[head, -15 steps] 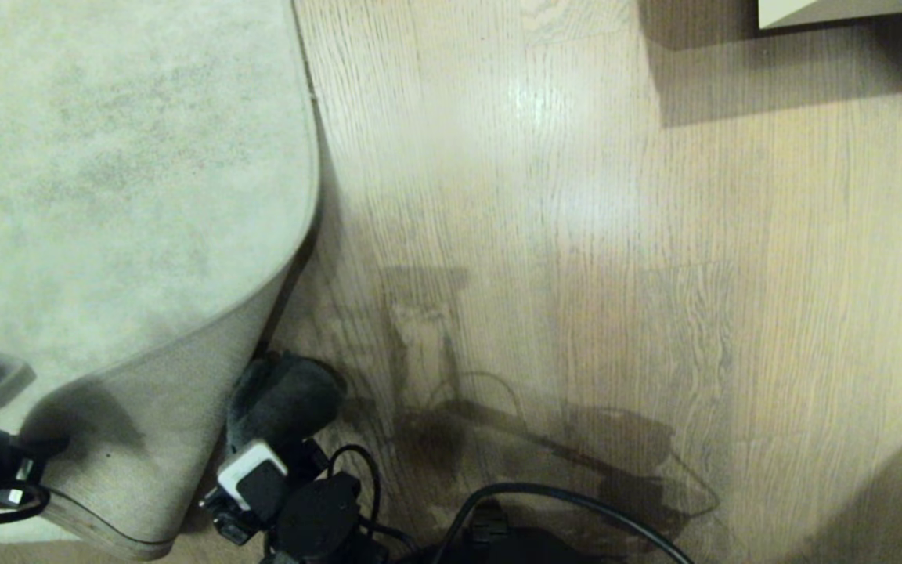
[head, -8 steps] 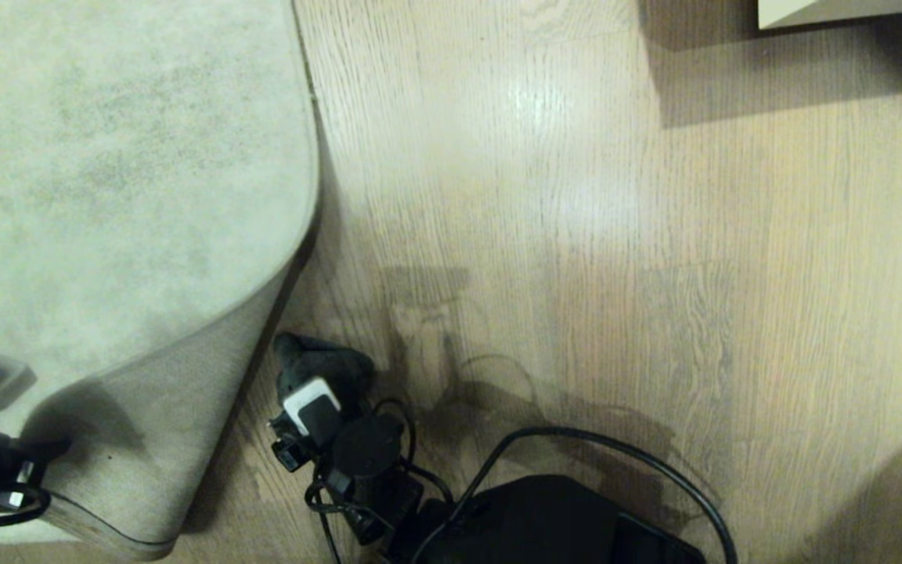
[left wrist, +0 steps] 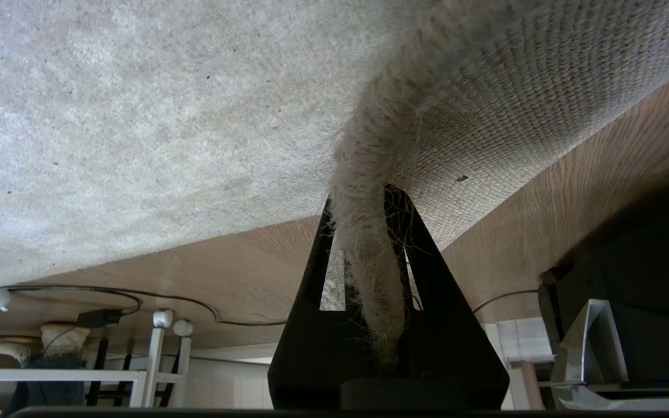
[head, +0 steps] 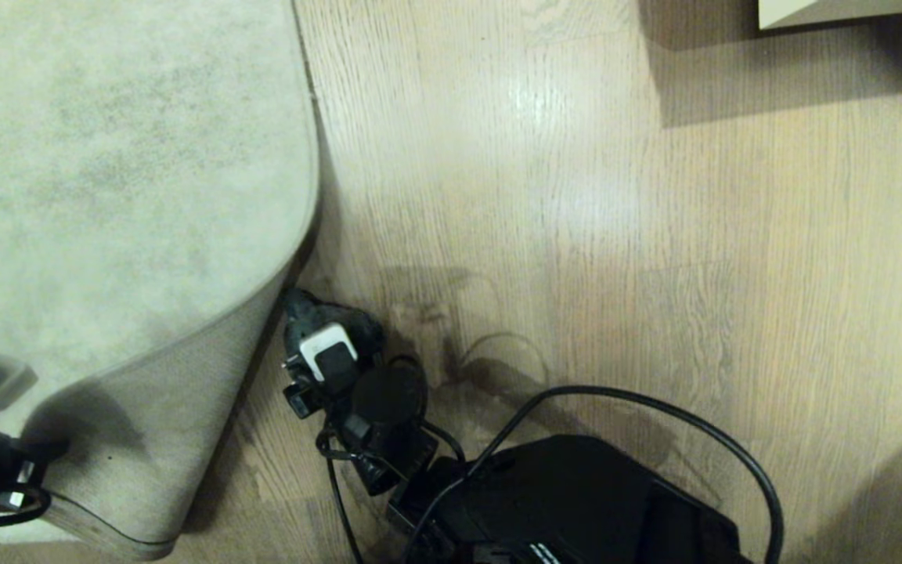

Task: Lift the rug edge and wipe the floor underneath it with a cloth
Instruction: Wipe the floor under the carpet with a rag

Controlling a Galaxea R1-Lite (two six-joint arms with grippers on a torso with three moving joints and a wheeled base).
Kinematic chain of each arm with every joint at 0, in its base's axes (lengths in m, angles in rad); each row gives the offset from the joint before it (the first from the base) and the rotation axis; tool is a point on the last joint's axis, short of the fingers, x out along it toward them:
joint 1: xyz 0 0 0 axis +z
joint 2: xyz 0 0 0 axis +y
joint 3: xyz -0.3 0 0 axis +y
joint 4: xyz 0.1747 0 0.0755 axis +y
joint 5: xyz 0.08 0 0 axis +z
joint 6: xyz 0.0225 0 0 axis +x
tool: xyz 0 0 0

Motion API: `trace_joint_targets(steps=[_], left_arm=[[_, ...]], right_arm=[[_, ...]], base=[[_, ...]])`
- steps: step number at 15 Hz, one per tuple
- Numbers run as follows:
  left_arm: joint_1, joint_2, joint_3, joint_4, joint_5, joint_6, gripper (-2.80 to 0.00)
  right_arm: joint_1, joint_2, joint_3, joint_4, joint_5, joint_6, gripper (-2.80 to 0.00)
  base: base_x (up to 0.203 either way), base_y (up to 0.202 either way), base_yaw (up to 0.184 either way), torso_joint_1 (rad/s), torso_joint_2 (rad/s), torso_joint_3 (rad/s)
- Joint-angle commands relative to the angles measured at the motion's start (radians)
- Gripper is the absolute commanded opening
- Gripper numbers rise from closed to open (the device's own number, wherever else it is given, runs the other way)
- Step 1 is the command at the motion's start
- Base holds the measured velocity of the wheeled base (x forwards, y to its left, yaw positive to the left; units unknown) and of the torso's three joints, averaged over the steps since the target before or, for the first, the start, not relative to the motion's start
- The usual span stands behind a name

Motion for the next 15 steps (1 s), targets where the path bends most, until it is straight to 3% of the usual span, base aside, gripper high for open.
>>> trace_joint_targets(steps=[1, 6, 11, 15], left_arm=[[0.000, 0.004, 0.000, -0.003, -0.003, 0.004, -2.80], [0.000, 0.004, -0.002, -0.003, -0.003, 0.004, -2.80], [0.000, 0.004, -0.006, -0.003, -0.003, 0.004, -2.80], [0.000, 0.007, -0.006, -0.001, -0.003, 0.005, -2.80]], right_arm=[[-0.012, -0.054, 0.000, -0.008, -0.002, -0.011, -2.80], [0.020, -0.103, 0.005, -0.017, -0.001, -0.041, -2.80], [0.153, -0.100, 0.017, -0.022, 0.001, -0.043, -2.80], [0.269, -0.054, 0.107, -0.074, -0.001, -0.040, -2.80]], base=[[0.000, 0.000, 0.000, 0.000, 0.00, 0.000], [0.000, 0.000, 0.000, 0.000, 0.00, 0.000], [0.000, 0.000, 0.000, 0.000, 0.00, 0.000], [0.000, 0.000, 0.000, 0.000, 0.00, 0.000]])
